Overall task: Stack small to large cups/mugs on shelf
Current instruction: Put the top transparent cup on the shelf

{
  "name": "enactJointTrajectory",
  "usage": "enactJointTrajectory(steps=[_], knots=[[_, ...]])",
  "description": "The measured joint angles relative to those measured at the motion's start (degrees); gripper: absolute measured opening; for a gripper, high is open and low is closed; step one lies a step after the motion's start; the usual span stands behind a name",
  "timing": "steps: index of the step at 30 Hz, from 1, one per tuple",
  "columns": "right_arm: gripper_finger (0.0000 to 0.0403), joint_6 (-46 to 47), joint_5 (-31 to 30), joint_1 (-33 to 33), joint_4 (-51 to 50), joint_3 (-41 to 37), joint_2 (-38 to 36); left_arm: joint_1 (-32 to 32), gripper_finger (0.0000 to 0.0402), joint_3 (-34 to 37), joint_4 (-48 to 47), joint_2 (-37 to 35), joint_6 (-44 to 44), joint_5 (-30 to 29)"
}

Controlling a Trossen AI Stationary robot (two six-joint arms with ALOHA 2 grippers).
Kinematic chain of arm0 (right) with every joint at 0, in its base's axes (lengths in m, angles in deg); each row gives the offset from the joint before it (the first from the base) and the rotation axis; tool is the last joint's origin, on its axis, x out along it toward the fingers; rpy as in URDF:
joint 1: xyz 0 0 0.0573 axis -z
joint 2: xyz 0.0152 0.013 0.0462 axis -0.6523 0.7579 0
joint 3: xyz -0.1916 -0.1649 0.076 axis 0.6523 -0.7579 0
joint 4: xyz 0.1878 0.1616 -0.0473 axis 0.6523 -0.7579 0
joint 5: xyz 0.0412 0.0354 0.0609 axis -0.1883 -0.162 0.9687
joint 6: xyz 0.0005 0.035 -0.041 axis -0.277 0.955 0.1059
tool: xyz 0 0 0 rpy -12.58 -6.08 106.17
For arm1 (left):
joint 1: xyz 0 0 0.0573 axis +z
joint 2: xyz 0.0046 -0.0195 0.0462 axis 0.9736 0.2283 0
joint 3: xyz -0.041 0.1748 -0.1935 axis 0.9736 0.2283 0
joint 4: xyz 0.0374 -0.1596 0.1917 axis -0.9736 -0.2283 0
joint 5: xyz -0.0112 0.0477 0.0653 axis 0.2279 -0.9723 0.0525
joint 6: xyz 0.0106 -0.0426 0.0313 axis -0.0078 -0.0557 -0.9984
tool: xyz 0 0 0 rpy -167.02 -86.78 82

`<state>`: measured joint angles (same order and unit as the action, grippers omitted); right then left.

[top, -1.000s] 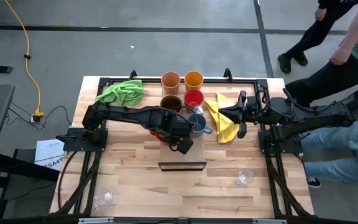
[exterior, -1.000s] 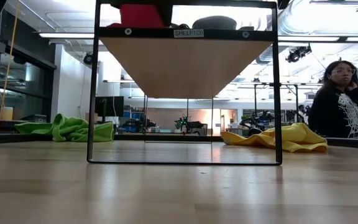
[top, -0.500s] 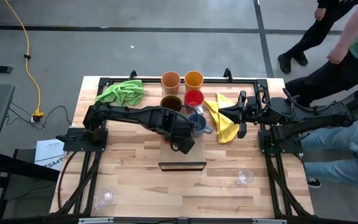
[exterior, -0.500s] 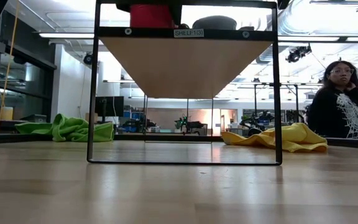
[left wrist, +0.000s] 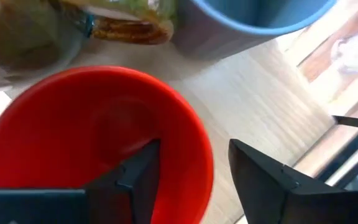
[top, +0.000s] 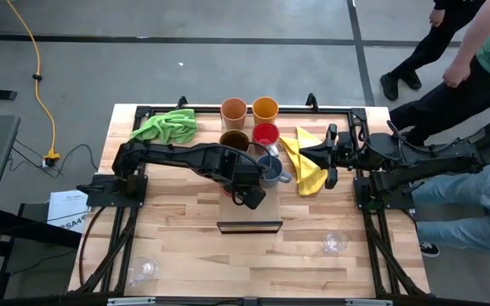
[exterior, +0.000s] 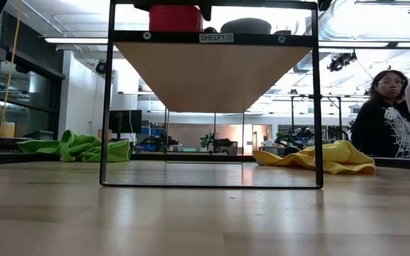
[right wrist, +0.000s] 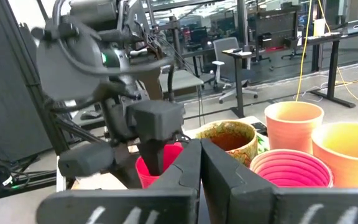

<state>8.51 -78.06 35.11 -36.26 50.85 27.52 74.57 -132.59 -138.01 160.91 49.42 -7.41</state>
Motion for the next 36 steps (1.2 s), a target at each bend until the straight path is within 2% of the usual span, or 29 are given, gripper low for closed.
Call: enactJointTrajectory(steps=[20,26,31,36], knots=[[0.0000,0.09,0.00,0.00,-0.33,0.00,0.00,0.00,0.0184,0.00,1.73,-11.08,-4.78,-1.53],[0.0000,0.15,-0.01,0.00,-0.32,0.00,-0.02,0.00,0.0184,0.00,7.47,-17.29,-14.03,-3.27],[0.0000,0.16,0.00,0.00,-0.12,0.00,-0.02,-0.02,0.0184,0.00,12.04,-23.61,-26.50,-10.50],[0.0000,2.48,-0.02,0.00,0.10,0.00,0.00,-0.02,0.0184,2.47,16.76,-30.51,-34.51,-15.53]])
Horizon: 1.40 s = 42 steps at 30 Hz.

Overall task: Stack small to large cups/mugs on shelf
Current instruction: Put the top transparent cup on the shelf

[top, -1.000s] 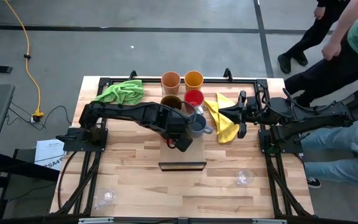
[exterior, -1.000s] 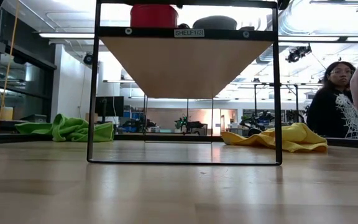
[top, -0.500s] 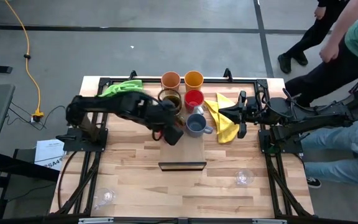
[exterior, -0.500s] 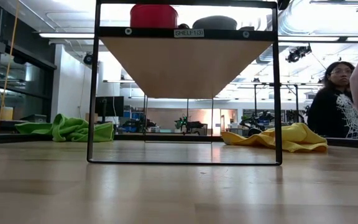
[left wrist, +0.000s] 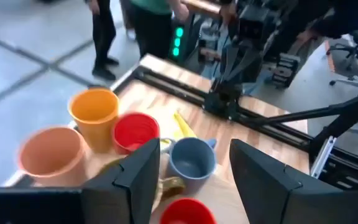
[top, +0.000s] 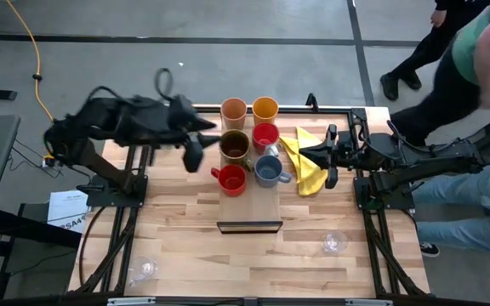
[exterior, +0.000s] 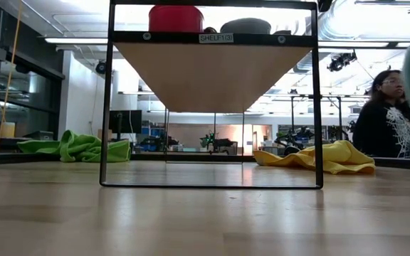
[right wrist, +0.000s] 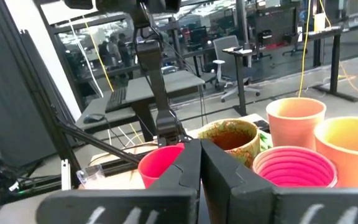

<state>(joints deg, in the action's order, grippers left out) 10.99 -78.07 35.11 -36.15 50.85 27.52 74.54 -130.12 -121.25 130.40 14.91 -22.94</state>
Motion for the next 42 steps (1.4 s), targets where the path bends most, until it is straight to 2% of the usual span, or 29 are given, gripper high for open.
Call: enactJointTrajectory(steps=[3,5,8,14,17,20,25,34,42], knots=[[0.0000,0.32,0.02,0.00,0.04,0.00,-0.01,0.00,0.0184,5.81,4.34,-5.11,-3.75,0.18],[0.0000,0.52,0.02,0.00,0.45,0.00,0.00,0.00,0.0184,12.24,8.97,-9.23,-5.27,0.36],[0.0000,0.52,0.02,0.00,1.15,0.00,0.00,0.00,0.0184,24.95,19.23,-16.67,-7.27,3.25],[0.0000,0.52,0.00,0.00,2.14,0.00,0.02,-0.02,0.0184,52.23,46.74,-32.21,-11.03,11.65],[0.0000,0.52,0.01,0.00,2.19,0.00,0.02,0.00,0.0184,62.60,55.65,-38.45,-10.93,11.72],[0.0000,0.52,-0.01,0.00,2.21,0.00,0.02,0.01,0.0184,69.73,60.83,-42.91,-10.65,11.68],[0.0000,0.49,0.00,0.00,2.20,0.00,0.02,0.00,0.0184,74.61,61.96,-46.41,-10.65,10.23],[0.0000,0.08,0.00,0.00,2.20,0.00,0.04,0.00,0.0184,74.88,59.96,-46.63,-1.87,9.95],[0.0000,0.01,0.01,0.00,2.18,0.00,0.04,0.00,0.0172,74.88,60.56,-46.61,-3.07,9.54]])
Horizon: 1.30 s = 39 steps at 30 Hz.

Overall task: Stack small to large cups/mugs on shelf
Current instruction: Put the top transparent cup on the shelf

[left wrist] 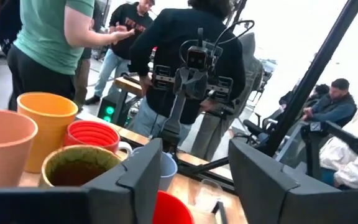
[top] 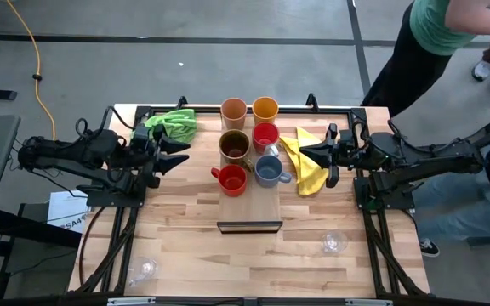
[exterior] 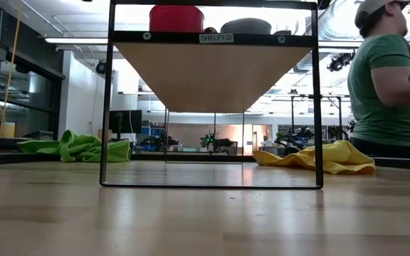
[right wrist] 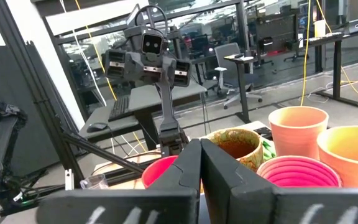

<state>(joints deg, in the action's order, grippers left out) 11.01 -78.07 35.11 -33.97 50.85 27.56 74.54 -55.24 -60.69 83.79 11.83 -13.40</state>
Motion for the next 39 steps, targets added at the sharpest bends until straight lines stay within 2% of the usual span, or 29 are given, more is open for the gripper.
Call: enactJointTrajectory(steps=[3,6,7,15,25,28,30,34,36,39], knots=[[0.0000,0.02,0.01,0.00,0.00,0.00,0.00,0.00,0.0124,0.00,0.02,0.02,-2.78,0.71],[0.0000,-0.03,0.01,0.00,0.00,0.00,0.00,0.00,0.0037,0.00,0.18,0.02,-5.73,0.82],[0.0000,-0.15,0.01,0.00,0.00,0.00,0.00,0.00,0.0020,0.00,0.29,0.02,-6.31,0.63],[0.0000,-1.44,0.01,0.00,0.00,0.00,0.00,0.00,0.0003,0.00,0.42,-0.02,-6.25,0.39],[0.0000,-0.41,0.30,0.00,-0.76,0.44,0.01,0.00,0.0001,0.00,0.83,-0.04,-7.66,0.26],[0.0000,2.97,4.22,-0.06,-10.52,6.30,0.90,0.00,0.0000,0.00,0.79,-0.04,-7.78,-0.02],[0.0000,7.13,7.10,-0.80,-24.35,12.73,2.56,0.00,0.0000,0.00,0.73,-0.04,-7.78,-0.16],[0.0009,19.01,9.20,-4.59,-51.71,24.23,8.05,0.00,0.0000,0.00,0.52,-0.04,-7.78,-0.79],[0.0025,24.86,10.47,-7.59,-61.91,27.31,10.47,0.00,0.0000,0.00,0.33,-0.04,-7.78,-1.14],[0.0063,34.82,11.47,-13.83,-72.37,27.07,13.09,0.00,0.0000,0.00,0.31,-0.04,-7.78,-1.24]])
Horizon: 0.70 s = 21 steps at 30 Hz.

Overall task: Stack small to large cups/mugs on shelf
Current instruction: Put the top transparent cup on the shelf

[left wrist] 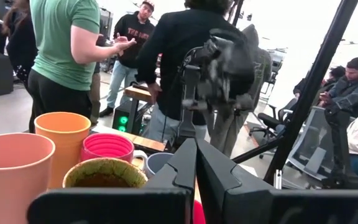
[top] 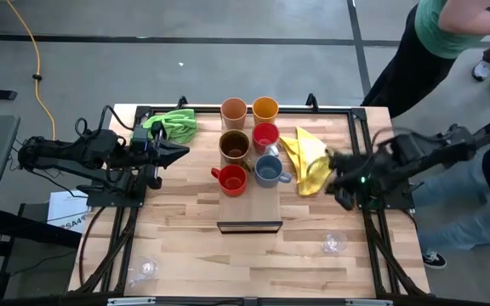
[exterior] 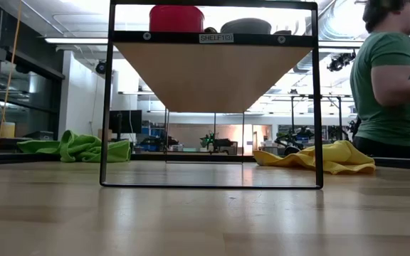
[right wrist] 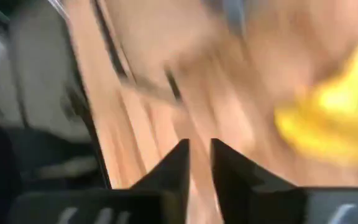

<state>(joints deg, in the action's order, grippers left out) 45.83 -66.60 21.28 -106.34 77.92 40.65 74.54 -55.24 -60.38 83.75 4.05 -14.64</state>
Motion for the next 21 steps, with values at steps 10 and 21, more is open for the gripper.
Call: enactJointTrajectory(steps=[10,21], knots=[[0.0193,36.77,4.97,-22.74,1.85,-15.27,1.99,0.00,0.0000,0.00,-0.02,0.00,0.00,0.00],[0.0181,63.04,5.38,-28.77,16.31,-26.02,5.74,0.00,0.0000,0.00,0.00,0.02,0.02,-1.82]])
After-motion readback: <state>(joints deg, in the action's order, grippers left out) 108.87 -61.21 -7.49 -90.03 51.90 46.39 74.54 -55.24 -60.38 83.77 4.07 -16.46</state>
